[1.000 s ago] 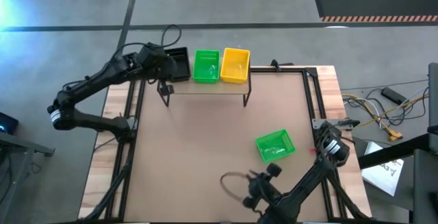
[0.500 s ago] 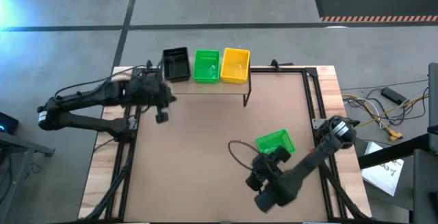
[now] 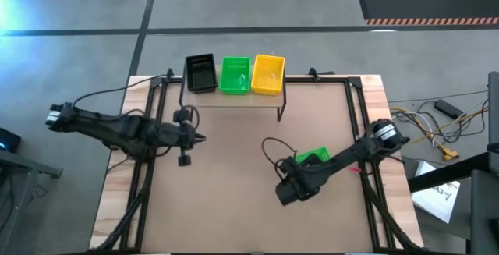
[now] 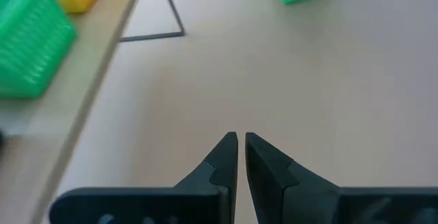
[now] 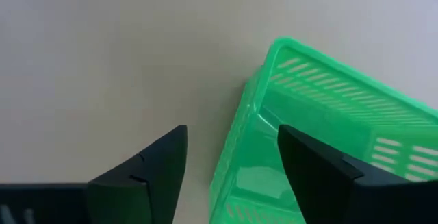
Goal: Stack baskets on shelf by color
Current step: Stack the green bin on top of the green bin on the shelf
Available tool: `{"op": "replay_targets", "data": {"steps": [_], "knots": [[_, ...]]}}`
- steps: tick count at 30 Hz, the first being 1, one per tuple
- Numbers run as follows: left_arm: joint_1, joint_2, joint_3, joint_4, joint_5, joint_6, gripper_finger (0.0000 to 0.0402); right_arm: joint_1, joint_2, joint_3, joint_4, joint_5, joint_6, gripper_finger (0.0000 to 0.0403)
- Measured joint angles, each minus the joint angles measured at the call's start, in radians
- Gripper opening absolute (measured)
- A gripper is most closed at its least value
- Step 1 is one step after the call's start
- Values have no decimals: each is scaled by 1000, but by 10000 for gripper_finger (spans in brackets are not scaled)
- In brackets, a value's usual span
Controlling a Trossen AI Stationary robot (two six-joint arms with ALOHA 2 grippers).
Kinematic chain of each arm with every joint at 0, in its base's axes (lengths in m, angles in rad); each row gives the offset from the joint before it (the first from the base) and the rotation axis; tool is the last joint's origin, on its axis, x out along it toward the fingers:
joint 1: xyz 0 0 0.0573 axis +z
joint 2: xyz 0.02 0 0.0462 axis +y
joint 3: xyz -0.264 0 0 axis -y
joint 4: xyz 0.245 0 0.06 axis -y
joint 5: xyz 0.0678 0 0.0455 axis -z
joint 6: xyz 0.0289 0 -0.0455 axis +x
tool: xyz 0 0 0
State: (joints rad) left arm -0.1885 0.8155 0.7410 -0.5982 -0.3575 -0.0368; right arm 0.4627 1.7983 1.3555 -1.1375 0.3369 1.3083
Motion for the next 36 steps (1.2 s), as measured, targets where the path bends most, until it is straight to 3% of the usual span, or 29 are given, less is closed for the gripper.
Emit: {"op": "replay_targets", "data": {"steps": [6, 13, 17, 20, 23, 28, 33, 36], "knots": [[-38, 41, -28, 22, -8, -30, 13, -5, -1, -15, 16, -12, -10, 193], [-55, 111, -29, 23, -10, -69, 13, -6, -1, -44, 33, -70, -29, 86], [-88, 147, -29, 23, -14, -123, 13, 0, -1, -37, 90, -102, -145, 21], [-137, 169, -36, 35, -32, -164, 13, 20, -1, 2, 185, -134, -272, 14], [-200, 188, -71, 114, -85, -194, 13, 53, -1, 58, 299, -128, -506, 12], [-288, 211, -186, 391, -99, -194, 13, 76, -1, 199, 363, 73, -874, 9], [-343, 250, -284, 644, -100, -191, 13, 13, -1, 360, 362, 328, -1212, 9], [-359, 277, -320, 737, -101, -192, 13, -71, -1, 454, 366, 363, -1407, 9]]}}
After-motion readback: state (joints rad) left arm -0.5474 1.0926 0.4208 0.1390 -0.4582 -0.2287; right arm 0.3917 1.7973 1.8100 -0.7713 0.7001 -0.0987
